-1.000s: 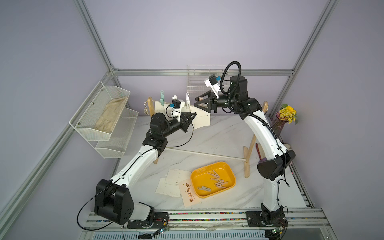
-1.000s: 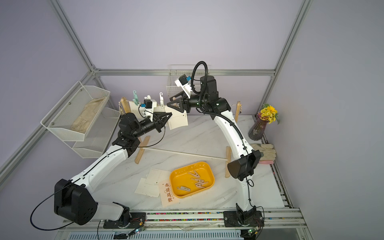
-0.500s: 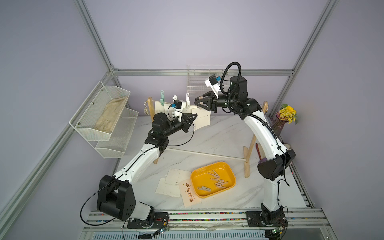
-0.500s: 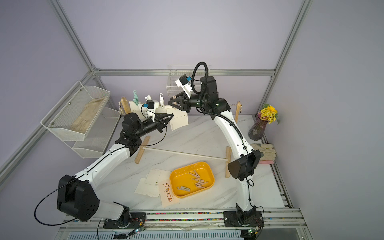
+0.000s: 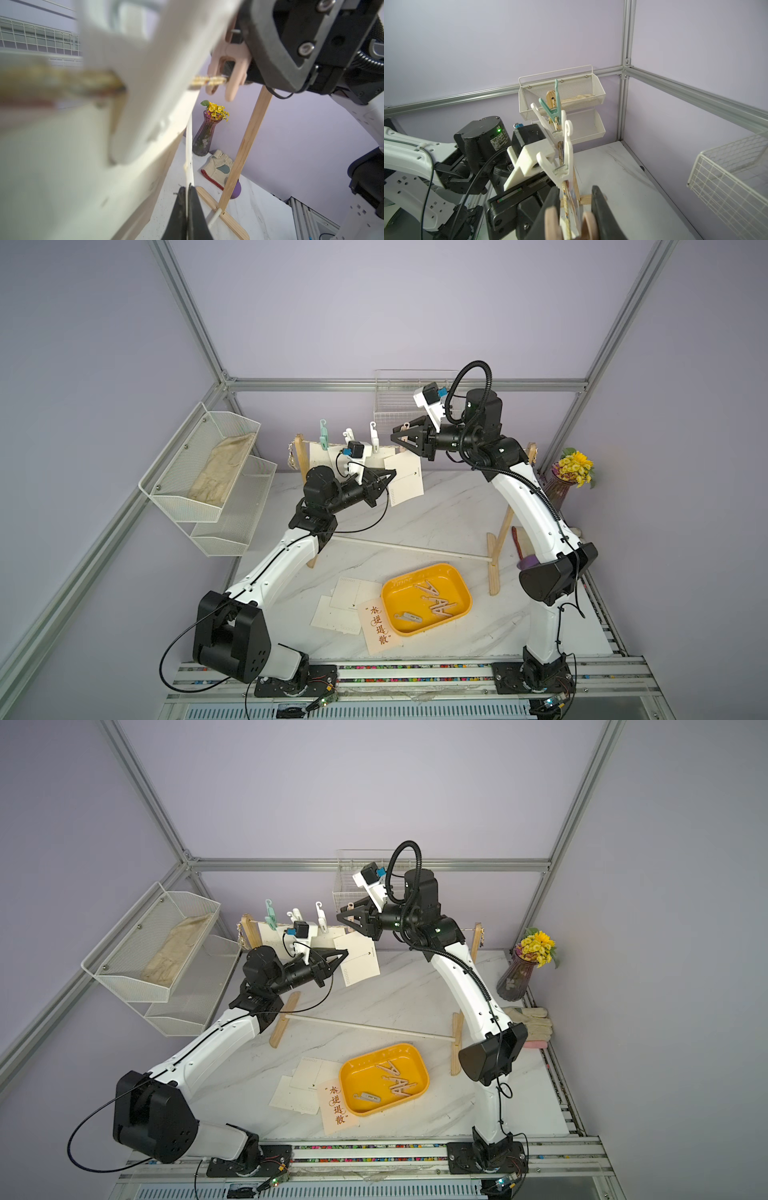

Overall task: Remove the postcards from the strings
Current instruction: Remove the clamp from the clothesline, then place the clamp in the storage box.

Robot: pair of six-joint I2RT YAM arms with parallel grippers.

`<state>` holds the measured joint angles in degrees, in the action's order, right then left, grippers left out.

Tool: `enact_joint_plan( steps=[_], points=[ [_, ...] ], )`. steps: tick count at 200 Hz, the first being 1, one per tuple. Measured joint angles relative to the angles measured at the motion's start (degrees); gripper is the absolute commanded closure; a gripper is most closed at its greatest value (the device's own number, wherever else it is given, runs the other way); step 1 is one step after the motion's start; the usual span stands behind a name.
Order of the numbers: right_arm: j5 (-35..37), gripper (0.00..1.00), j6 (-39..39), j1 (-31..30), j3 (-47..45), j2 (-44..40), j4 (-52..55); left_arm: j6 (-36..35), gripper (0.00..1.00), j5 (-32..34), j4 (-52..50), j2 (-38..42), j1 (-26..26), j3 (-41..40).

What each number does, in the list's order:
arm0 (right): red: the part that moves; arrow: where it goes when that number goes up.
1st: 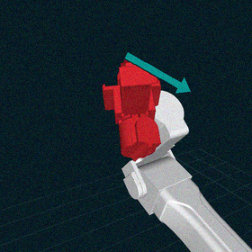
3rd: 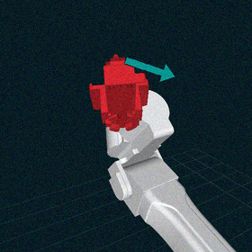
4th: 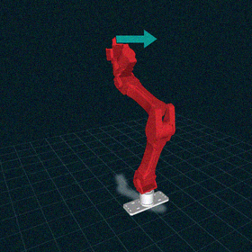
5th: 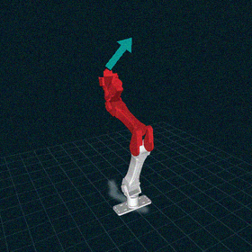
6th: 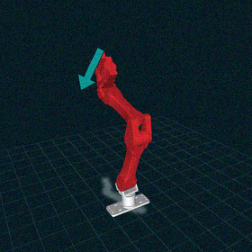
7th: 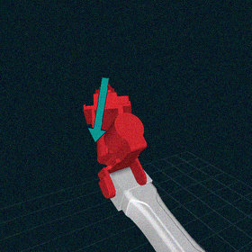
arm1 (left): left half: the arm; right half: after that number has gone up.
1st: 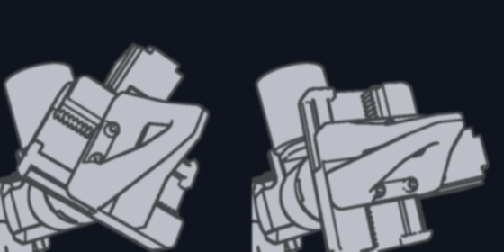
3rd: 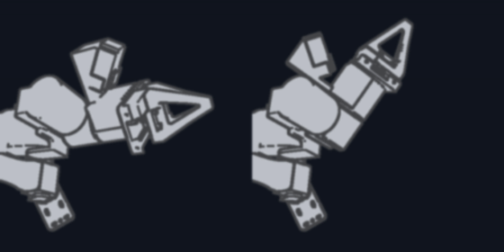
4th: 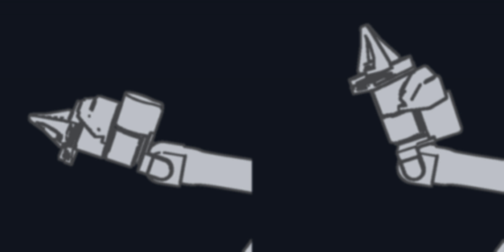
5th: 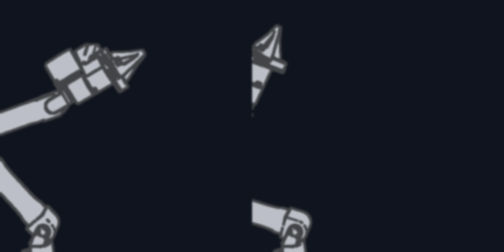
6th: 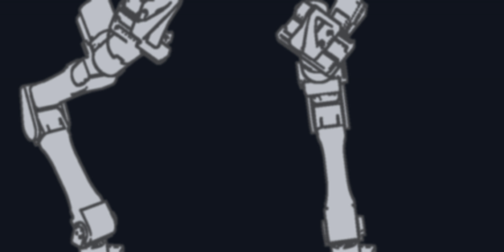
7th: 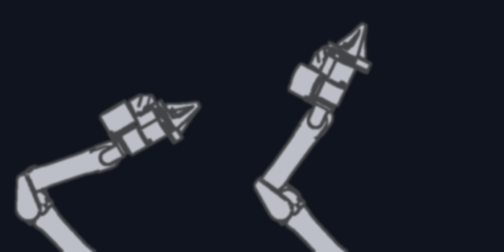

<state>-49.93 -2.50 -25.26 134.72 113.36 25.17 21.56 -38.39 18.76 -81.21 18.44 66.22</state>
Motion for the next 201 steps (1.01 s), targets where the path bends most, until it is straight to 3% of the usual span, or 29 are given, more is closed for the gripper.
enact_joint_plan(
  steps=[65, 117, 151, 201],
  points=[
    [8.07, 0.82, 0.35, -0.02, -4.52, -3.45, -8.48, 0.55, 0.98, -1.42, -0.07, 7.80, 3.10, -4.28],
    [9.14, 0.82, 2.29, -0.22, -7.63, -6.19, -11.08, 1.11, 0.98, 0.68, -4.35, 16.55, 3.72, -9.16],
    [7.91, 0.79, 4.98, -0.79, -25.20, -20.02, -13.62, 3.39, 1.00, 10.43, -14.47, 27.71, 3.76, -12.35],
    [8.87, 0.78, 6.99, -4.15, -46.95, -39.43, -15.04, 12.15, 1.00, 29.77, -39.19, 42.99, 3.76, -12.92]
  ],
)
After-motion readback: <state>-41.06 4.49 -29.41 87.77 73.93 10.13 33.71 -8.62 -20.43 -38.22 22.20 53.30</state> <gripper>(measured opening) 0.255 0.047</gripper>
